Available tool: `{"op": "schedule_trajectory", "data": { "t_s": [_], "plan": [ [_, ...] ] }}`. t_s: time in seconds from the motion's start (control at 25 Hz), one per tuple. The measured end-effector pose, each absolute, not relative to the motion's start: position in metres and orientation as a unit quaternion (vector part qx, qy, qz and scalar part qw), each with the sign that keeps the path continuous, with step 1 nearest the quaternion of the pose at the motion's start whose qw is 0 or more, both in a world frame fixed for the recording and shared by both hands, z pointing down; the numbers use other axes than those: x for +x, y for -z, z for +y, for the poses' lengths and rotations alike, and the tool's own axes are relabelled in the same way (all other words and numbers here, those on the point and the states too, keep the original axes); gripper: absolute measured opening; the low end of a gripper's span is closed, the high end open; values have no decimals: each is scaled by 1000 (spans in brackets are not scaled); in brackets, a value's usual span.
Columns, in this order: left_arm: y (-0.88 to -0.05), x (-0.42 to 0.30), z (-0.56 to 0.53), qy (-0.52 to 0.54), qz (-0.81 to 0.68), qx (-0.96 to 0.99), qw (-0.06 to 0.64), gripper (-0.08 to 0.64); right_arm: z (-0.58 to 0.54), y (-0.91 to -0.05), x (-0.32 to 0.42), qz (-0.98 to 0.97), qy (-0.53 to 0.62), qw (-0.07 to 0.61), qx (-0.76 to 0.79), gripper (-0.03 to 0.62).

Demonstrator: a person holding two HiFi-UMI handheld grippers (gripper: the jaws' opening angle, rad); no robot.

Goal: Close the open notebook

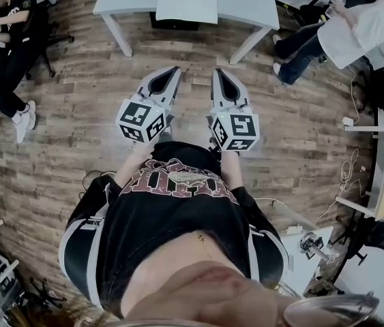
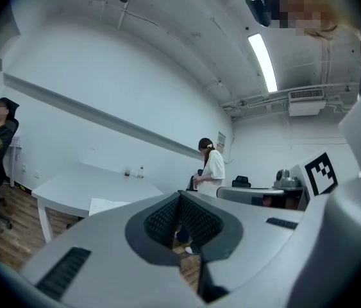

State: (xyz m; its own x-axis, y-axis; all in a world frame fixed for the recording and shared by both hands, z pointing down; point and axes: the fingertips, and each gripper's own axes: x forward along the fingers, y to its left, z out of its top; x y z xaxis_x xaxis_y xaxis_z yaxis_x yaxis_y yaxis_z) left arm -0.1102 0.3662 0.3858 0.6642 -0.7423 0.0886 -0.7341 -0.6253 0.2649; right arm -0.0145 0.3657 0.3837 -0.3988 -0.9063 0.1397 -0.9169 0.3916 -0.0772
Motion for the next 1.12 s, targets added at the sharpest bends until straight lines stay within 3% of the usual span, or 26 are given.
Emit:
{"op": "schedule_trajectory", "data": {
  "t_s": [0.64,1.12],
  "plan": [
    [-405,-157,312,14,-367,914,171,43,310,-390,-57,-818,-61,57,569,20],
    [-408,-152,286,1,-364,916,167,43,283,-390,-44,-808,-69,62,581,18]
  ]
}}
